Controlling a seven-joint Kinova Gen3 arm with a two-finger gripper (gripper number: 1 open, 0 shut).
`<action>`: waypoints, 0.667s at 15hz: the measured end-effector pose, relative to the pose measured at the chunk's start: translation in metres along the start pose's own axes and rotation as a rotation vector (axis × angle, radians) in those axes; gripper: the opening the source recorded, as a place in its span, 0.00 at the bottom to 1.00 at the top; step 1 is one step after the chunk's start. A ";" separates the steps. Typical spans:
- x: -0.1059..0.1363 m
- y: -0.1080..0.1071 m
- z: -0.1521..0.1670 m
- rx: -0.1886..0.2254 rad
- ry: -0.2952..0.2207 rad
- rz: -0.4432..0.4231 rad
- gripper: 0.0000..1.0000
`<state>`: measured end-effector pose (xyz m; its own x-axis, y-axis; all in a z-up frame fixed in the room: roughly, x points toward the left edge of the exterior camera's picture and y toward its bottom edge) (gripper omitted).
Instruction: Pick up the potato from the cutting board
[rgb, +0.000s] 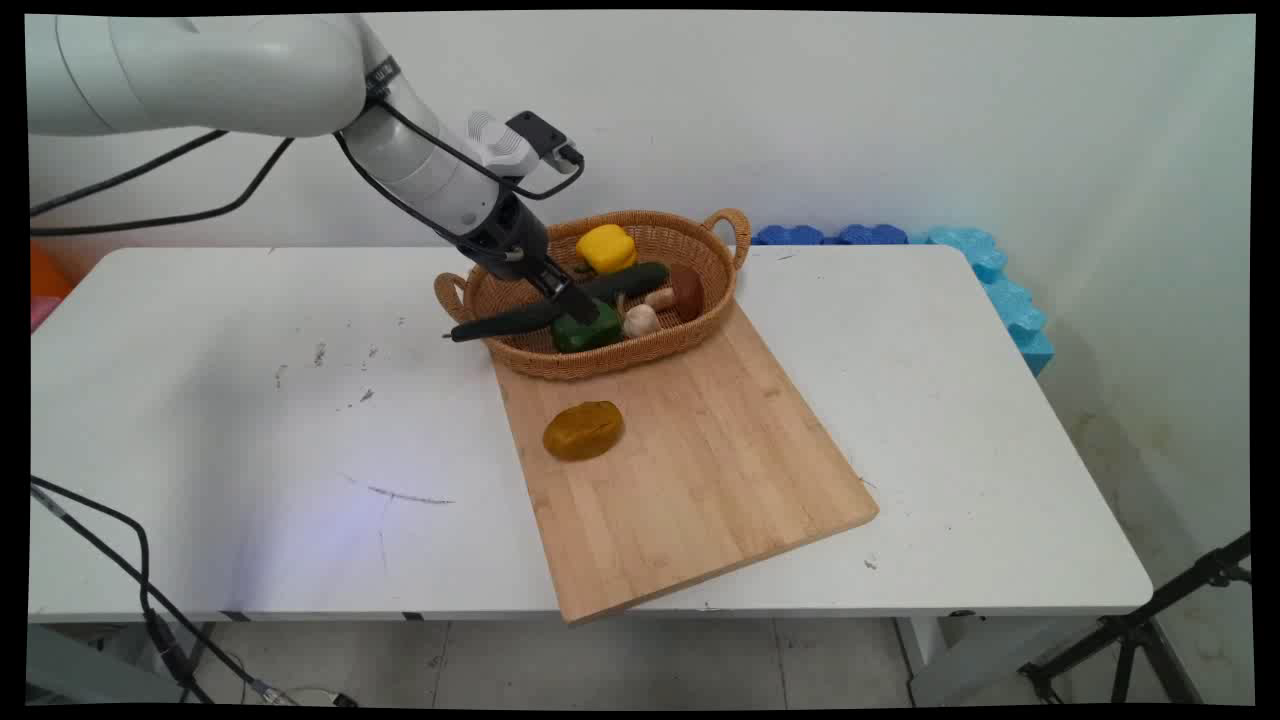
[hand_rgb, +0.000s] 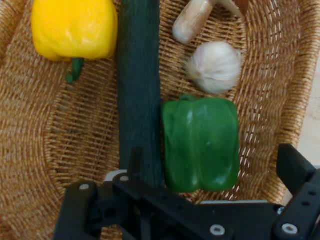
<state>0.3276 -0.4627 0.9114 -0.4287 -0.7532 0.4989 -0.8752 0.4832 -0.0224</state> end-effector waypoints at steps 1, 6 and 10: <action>0.001 0.001 -0.001 -0.003 0.006 0.001 1.00; 0.011 0.012 -0.020 -0.024 0.043 0.012 1.00; 0.025 0.028 -0.059 -0.053 0.082 0.027 1.00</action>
<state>0.3055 -0.4411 0.9742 -0.4304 -0.7014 0.5681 -0.8495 0.5275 0.0076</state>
